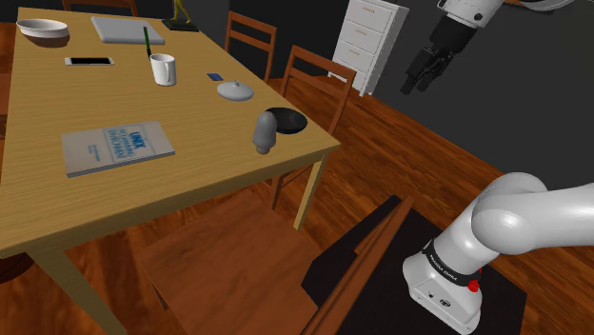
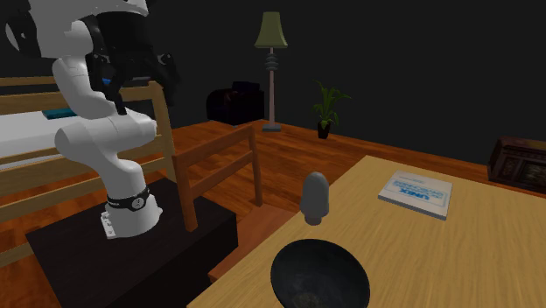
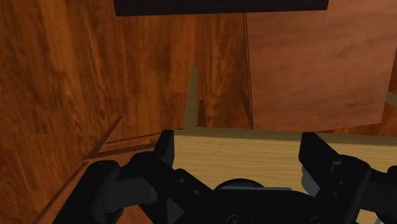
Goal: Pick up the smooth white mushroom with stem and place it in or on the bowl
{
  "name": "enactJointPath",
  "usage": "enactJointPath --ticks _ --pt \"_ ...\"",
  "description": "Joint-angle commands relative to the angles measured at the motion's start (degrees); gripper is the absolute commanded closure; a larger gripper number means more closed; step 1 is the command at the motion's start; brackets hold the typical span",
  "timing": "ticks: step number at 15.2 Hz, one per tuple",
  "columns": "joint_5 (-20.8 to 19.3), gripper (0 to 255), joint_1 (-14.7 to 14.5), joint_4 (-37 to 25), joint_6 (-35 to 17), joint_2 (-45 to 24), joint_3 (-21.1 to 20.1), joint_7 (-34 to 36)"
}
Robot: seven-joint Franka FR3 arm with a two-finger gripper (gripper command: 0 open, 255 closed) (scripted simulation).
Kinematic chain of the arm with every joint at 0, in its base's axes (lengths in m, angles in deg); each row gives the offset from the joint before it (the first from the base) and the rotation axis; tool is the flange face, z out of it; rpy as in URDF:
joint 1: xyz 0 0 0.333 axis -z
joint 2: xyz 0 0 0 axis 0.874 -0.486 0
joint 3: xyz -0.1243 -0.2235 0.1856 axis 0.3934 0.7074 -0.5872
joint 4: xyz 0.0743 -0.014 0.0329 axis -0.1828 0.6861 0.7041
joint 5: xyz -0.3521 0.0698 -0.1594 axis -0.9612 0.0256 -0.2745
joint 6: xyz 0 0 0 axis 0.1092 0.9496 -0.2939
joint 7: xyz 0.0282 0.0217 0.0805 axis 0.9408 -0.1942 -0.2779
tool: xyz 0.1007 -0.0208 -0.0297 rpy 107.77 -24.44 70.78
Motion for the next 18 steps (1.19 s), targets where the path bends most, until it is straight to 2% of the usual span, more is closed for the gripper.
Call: enactJointPath --ticks 1,10,18 --pt "0.00 0 0.00 0.00 0.00 0.00 0.00 0.00" --pt "5.61 0 -3.26 2.02 -15.54 -11.72 -4.36 4.92" --pt "9.36 0 -5.88 -1.42 -27.96 -25.52 -8.03 8.31"
